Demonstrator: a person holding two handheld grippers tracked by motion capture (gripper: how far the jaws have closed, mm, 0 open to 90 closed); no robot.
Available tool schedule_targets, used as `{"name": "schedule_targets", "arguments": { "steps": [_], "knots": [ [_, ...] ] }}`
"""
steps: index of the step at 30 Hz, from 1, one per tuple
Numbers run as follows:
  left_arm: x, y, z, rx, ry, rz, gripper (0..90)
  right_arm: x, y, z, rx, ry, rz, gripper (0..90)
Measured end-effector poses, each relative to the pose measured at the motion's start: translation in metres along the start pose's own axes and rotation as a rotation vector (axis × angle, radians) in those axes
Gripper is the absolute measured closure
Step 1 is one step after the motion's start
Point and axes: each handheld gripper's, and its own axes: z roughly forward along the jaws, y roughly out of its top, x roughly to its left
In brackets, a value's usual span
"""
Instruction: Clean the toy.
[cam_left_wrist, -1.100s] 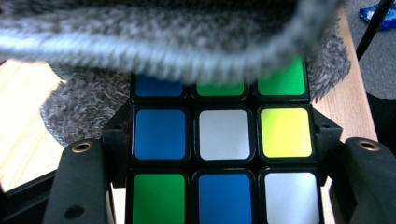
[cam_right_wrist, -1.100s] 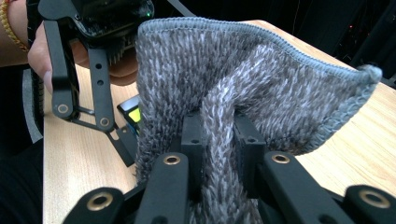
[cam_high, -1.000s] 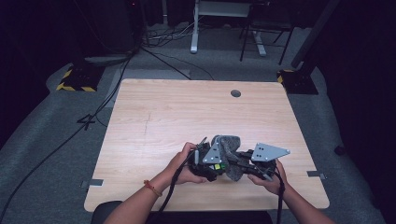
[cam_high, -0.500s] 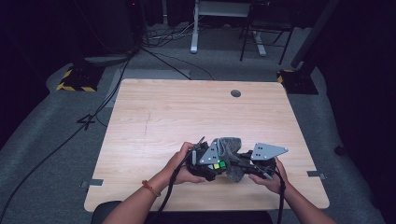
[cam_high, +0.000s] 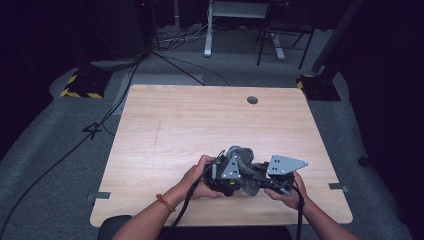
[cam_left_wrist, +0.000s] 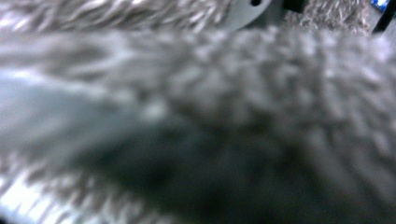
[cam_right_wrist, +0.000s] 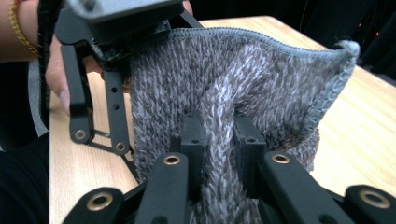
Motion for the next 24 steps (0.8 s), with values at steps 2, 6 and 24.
{"name": "schedule_targets", "arguments": {
  "steps": [2,6,24],
  "knots": [
    [0.001,0.000,-0.002,-0.011,-0.002,0.004,33.0,-0.003,-0.003,0.001,0.015,-0.008,-0.001,78.0],
    [0.002,0.000,-0.012,-0.045,0.006,0.004,33.1,-0.012,-0.011,0.002,0.055,-0.032,0.020,78.0],
    [0.009,-0.007,-0.032,-0.163,-0.014,-0.022,32.7,-0.019,-0.020,0.003,0.024,0.066,0.132,78.6]
  ]
}}
